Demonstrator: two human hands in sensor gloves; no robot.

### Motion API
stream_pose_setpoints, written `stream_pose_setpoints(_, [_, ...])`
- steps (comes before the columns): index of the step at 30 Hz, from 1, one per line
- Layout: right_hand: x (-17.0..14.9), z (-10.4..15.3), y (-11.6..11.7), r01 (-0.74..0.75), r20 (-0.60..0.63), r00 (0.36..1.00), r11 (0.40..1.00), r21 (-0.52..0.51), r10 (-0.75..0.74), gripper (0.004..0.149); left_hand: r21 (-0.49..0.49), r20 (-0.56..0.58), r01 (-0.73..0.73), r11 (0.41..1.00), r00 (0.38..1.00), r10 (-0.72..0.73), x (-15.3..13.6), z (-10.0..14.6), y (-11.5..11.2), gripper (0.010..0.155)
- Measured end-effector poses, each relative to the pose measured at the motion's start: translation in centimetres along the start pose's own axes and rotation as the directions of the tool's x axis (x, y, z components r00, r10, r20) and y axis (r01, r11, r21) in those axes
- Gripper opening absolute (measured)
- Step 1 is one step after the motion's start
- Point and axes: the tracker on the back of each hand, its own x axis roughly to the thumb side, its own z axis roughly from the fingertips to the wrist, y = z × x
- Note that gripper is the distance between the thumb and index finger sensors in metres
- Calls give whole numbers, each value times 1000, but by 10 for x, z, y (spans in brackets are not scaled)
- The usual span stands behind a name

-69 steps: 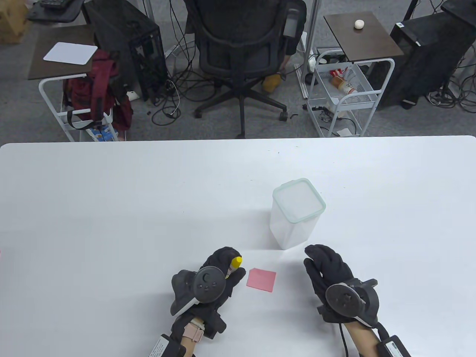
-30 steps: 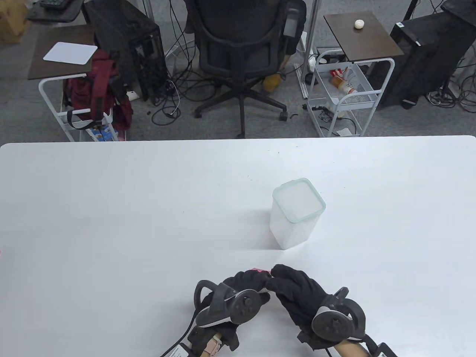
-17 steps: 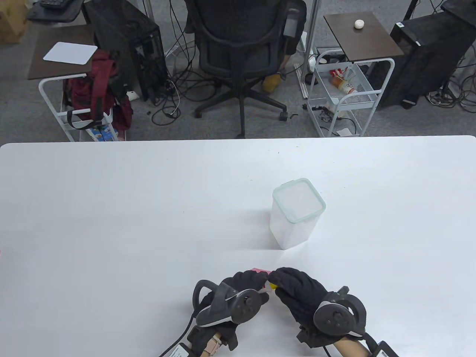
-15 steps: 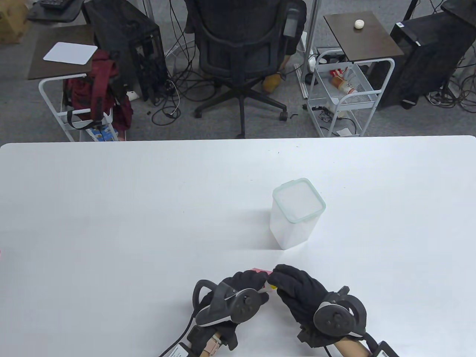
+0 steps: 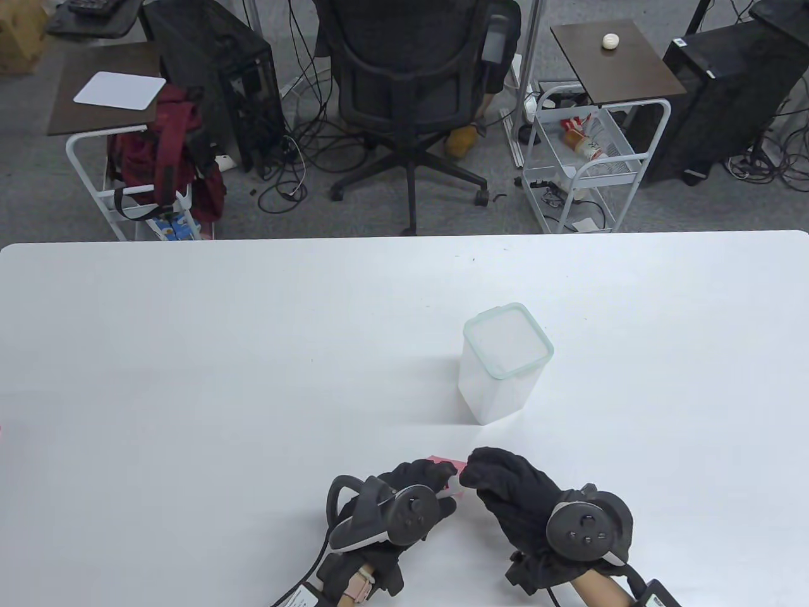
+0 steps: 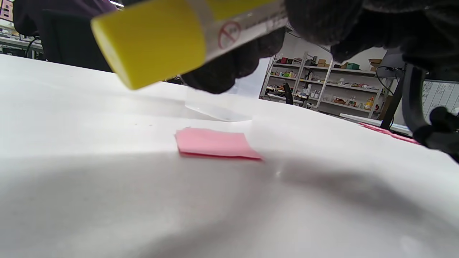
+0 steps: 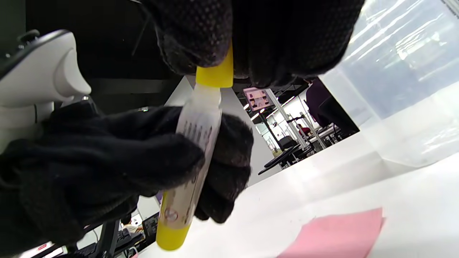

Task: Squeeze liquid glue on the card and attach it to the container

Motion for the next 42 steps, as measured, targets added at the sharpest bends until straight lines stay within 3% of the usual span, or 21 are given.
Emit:
stream_pose_setpoints(4, [-9, -2, -5, -83, -91, 992, 996, 18, 84, 39, 3, -30, -23, 1000, 999, 23, -6, 0, 1, 60])
stream_pose_setpoints(8, [-30, -5, 1, -360, -229, 887, 911, 202, 402, 43, 11, -53, -38, 999, 998, 39, -13, 1, 3, 60])
stream_pose_setpoints(12, [-45, -9, 13, -483, -246, 779, 802, 351, 577, 44, 15, -72, -39, 999, 997, 40, -19, 2, 3, 60])
stream_pose_setpoints(19, [-54, -11, 31, -557, -195, 707, 705, 439, 680, 43, 8, -80, -18, 1000, 997, 19, -22, 2, 3, 60])
stream_pose_setpoints(26, [-51, -11, 36, -595, -152, 675, 654, 466, 722, 49, 1, -85, -20, 1000, 996, 20, -24, 3, 4, 60])
stream_pose_setpoints(29, [-41, -9, 30, -646, -123, 678, 667, 370, 725, 58, 0, -87, -19, 1000, 996, 19, -25, 3, 5, 60])
stream_pose_setpoints(32, [-19, -4, 30, -648, -24, 745, 732, 212, 666, 58, 7, -92, -27, 1000, 995, 28, -26, 3, 6, 60])
stream_pose_setpoints(35, [-3, -2, 45, -628, 98, 777, 757, 179, 622, 56, 12, -102, -37, 999, 994, 38, -28, 4, 6, 60])
stream_pose_setpoints(37, [4, -3, 61, -659, 158, 751, 718, 223, 641, 57, 18, -117, -45, 999, 992, 47, -31, 5, 6, 60])
stream_pose_setpoints(40, [8, -12, 77, -735, 208, 671, 605, 306, 711, 57, 23, -129, -35, 999, 991, 38, -33, 7, 8, 60])
stream_pose_setpoints(42, [8, -16, 82, -746, 215, 657, 583, 321, 722, 58, 31, -134, -30, 999, 990, 34, -35, 7, 9, 60])
